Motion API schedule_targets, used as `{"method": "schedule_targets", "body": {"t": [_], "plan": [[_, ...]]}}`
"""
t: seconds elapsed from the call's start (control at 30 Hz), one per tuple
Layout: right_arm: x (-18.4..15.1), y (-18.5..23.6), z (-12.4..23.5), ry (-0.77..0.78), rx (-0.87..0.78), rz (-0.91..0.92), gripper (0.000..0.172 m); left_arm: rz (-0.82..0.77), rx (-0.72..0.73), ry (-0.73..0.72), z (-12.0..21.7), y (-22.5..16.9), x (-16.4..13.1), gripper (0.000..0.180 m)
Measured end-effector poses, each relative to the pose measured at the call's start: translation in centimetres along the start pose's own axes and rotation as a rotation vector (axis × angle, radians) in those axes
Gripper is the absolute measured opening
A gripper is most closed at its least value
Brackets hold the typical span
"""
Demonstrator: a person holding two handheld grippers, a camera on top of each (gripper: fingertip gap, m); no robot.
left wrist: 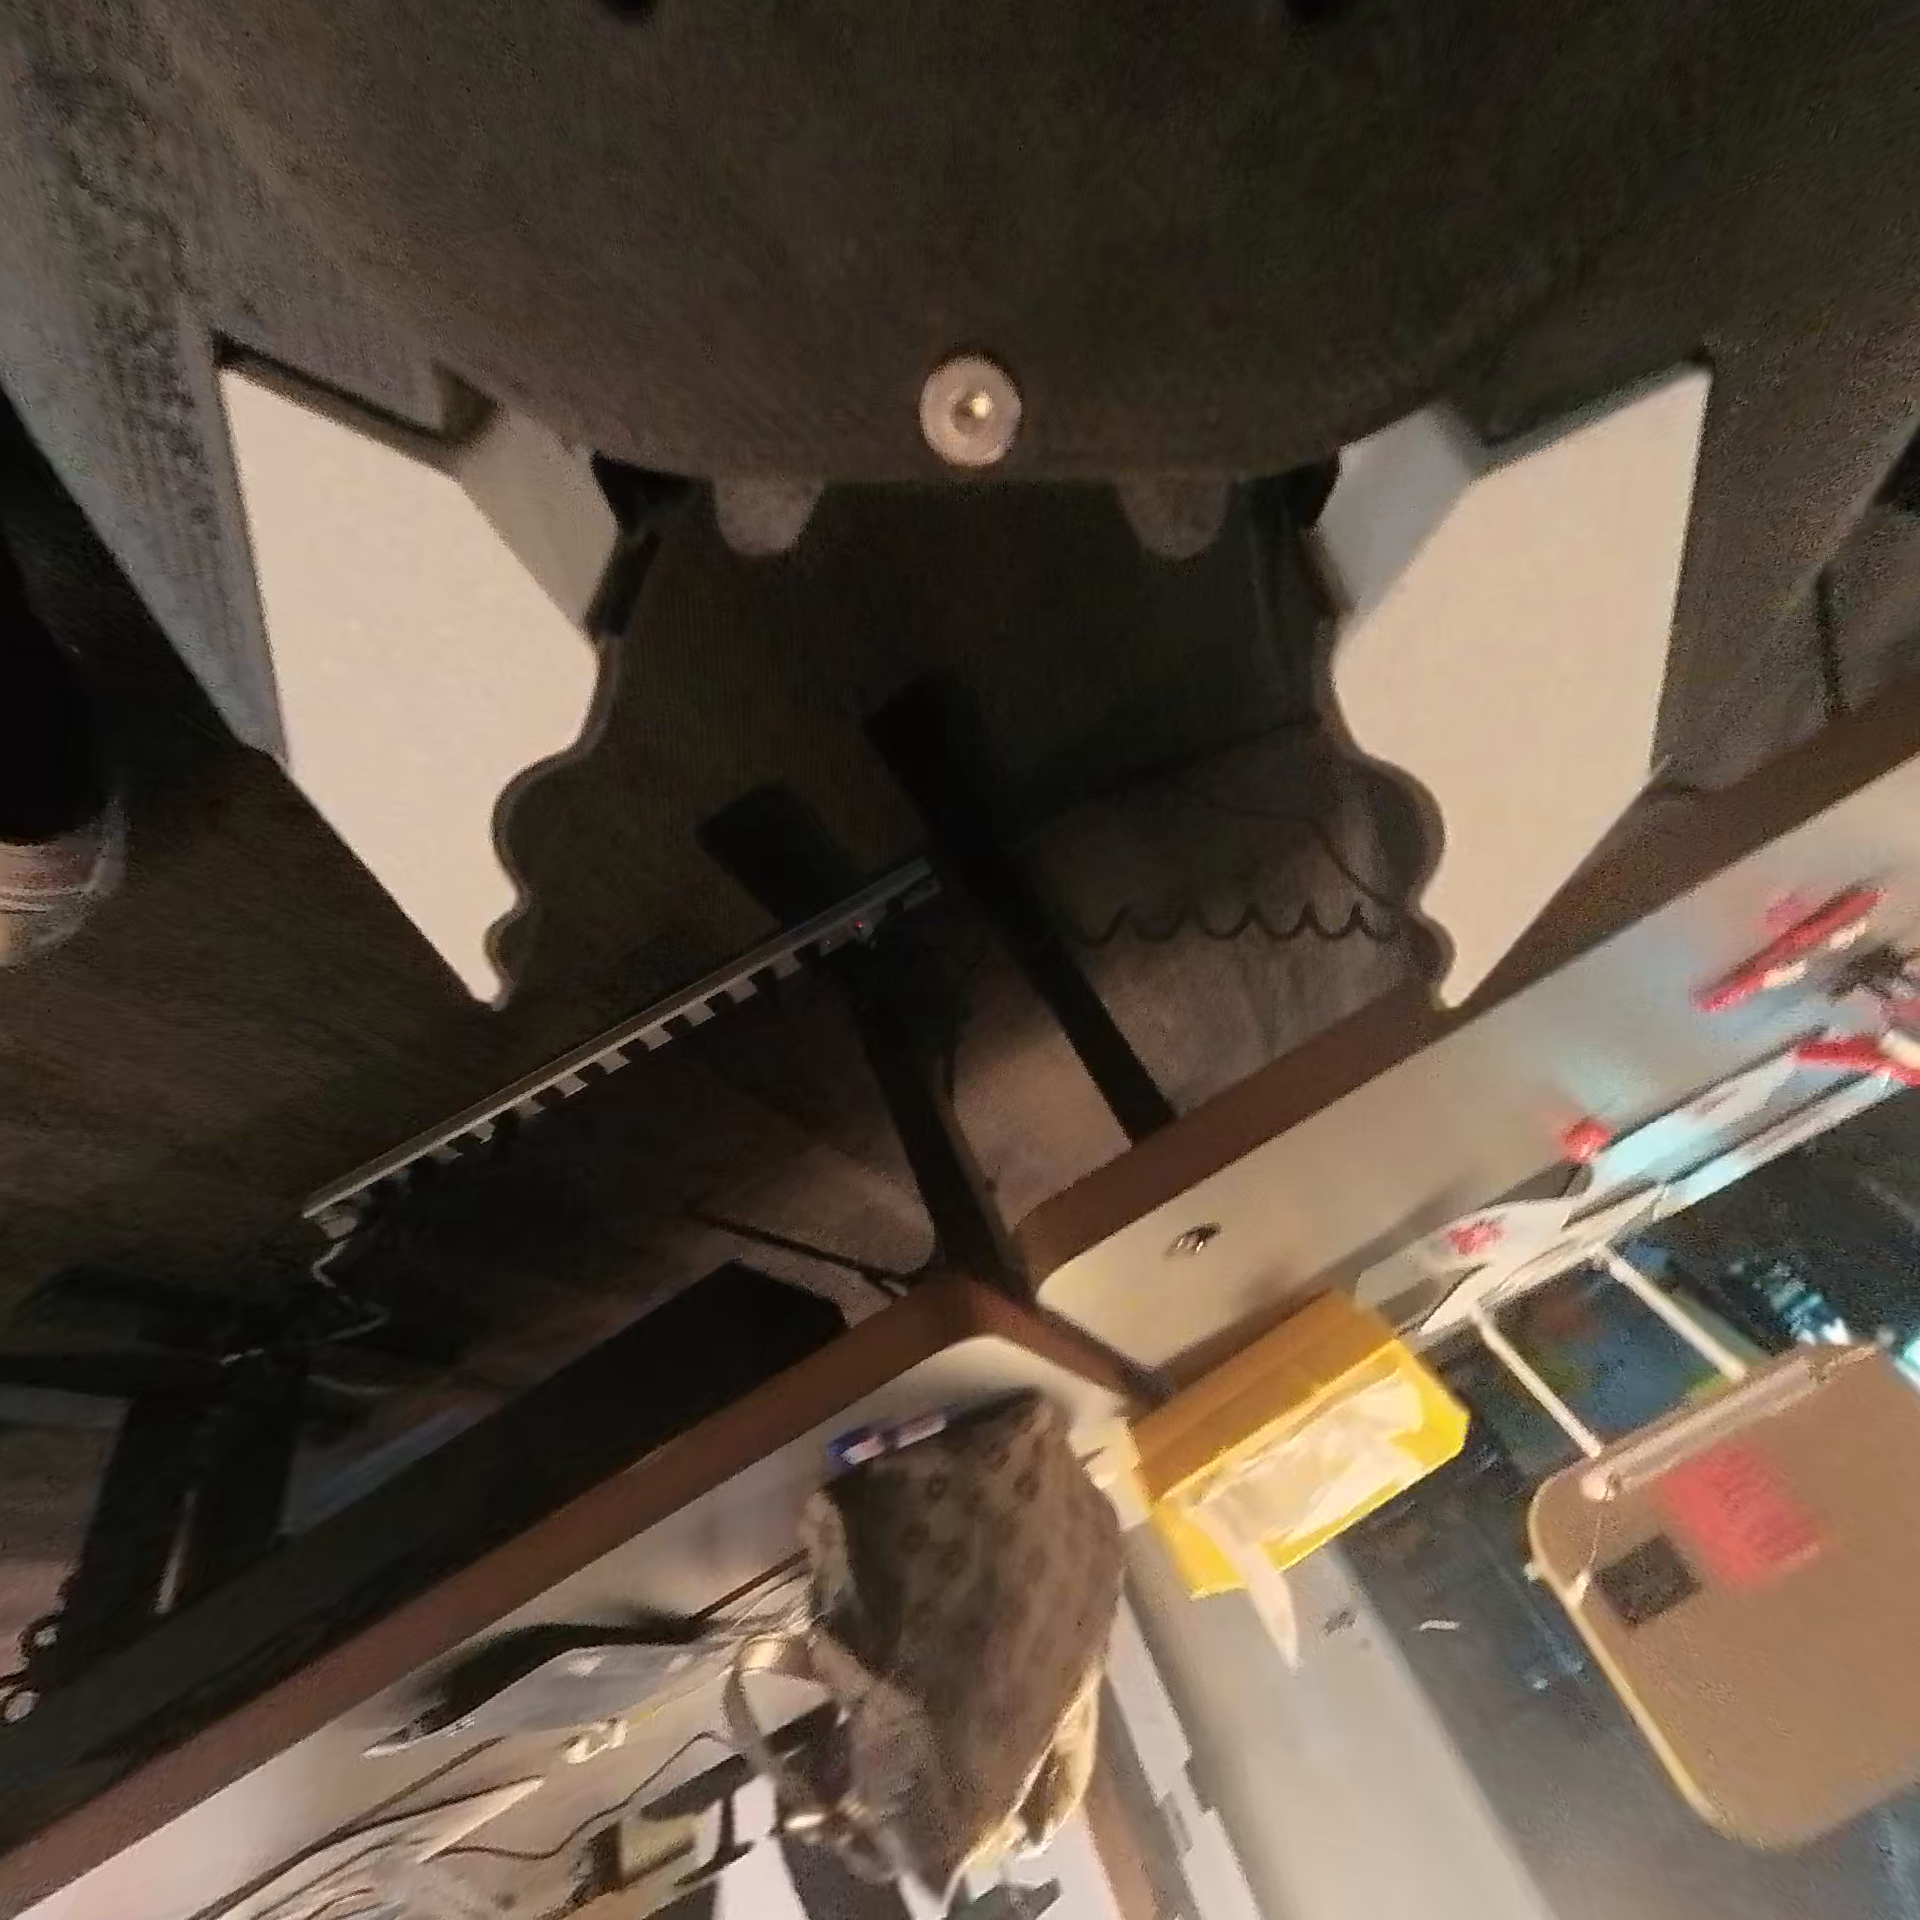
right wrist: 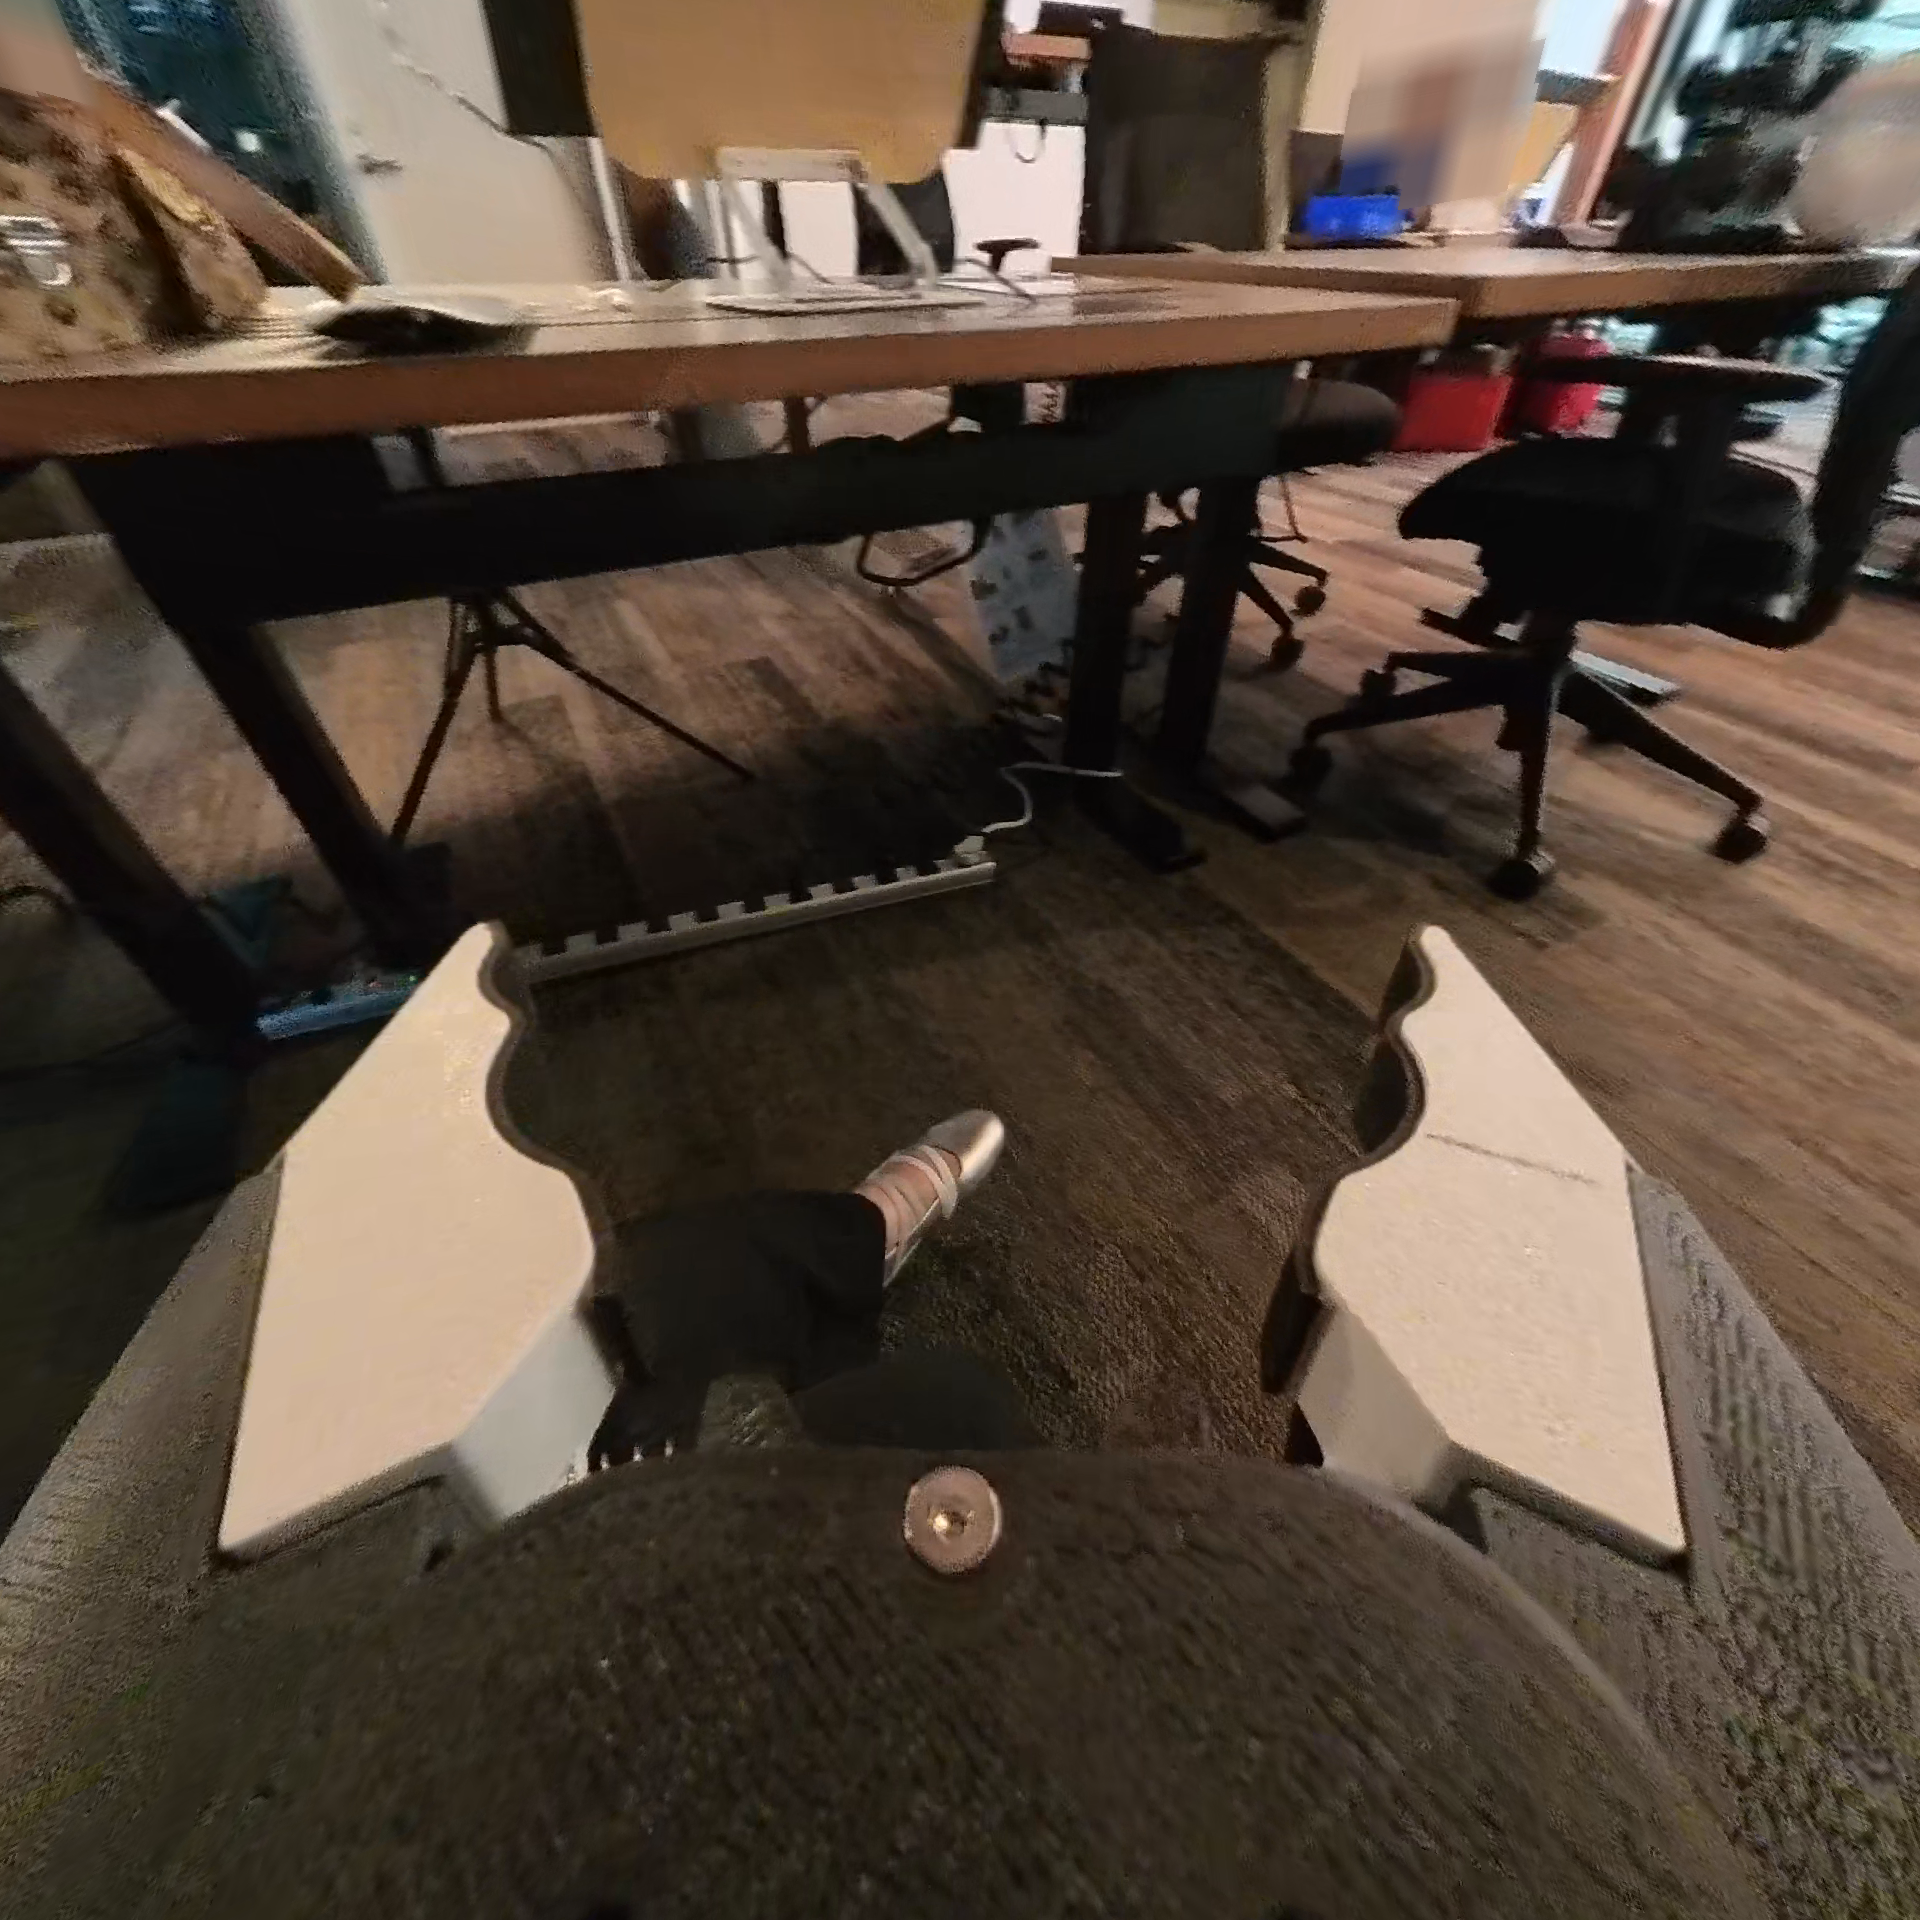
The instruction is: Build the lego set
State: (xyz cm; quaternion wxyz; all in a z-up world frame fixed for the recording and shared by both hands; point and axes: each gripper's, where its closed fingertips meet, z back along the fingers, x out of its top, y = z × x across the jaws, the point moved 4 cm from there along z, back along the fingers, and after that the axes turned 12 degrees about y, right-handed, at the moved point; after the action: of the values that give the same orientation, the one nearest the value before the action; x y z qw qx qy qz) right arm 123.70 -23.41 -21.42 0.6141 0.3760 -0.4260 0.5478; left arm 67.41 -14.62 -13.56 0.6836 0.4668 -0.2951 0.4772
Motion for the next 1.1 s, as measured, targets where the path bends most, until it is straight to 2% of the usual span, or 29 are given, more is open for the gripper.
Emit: {"method": "schedule_targets", "body": {"t": [0.17,0.3,0.4,0.53,0.67,0.77,0.9,1.0,1.1], "plan": [[1.8,3.2,-1.4,-0.029,0.072,0.062,0.153,0.088,0.062,0.051,2.6,2.9,-4.4,0.157],[3.7,6.9,-2.7,-0.067,0.162,0.078,0.151,0.117,0.161,0.084,6.3,6.0,-7.2,0.157],[5.0,10.7,-3.4,-0.097,0.245,0.113,0.15,0.149,0.283,0.082,10.2,9.3,-9.0,0.157],[6.6,16.6,-4.1,-0.128,0.371,0.158,0.15,0.27,0.409,0.074,16.1,13.1,-11.9,0.157],[8.0,22.2,-4.0,-0.164,0.483,0.218,0.148,0.385,0.494,0.108,21.5,15.4,-15.3,0.157],[8.8,25.8,-3.9,-0.182,0.561,0.232,0.147,0.407,0.613,0.133,26.2,17.0,-17.6,0.157],[8.9,31.1,-3.2,-0.158,0.684,0.291,0.146,0.504,0.754,0.138,32.1,18.4,-21.2,0.158],[8.2,34.5,-2.0,-0.158,0.751,0.342,0.144,0.563,0.784,0.174,34.9,18.5,-23.7,0.158],[7.1,37.5,-1.2,-0.149,0.815,0.36,0.14,0.558,0.845,0.214,37.7,18.5,-25.6,0.158]]}}
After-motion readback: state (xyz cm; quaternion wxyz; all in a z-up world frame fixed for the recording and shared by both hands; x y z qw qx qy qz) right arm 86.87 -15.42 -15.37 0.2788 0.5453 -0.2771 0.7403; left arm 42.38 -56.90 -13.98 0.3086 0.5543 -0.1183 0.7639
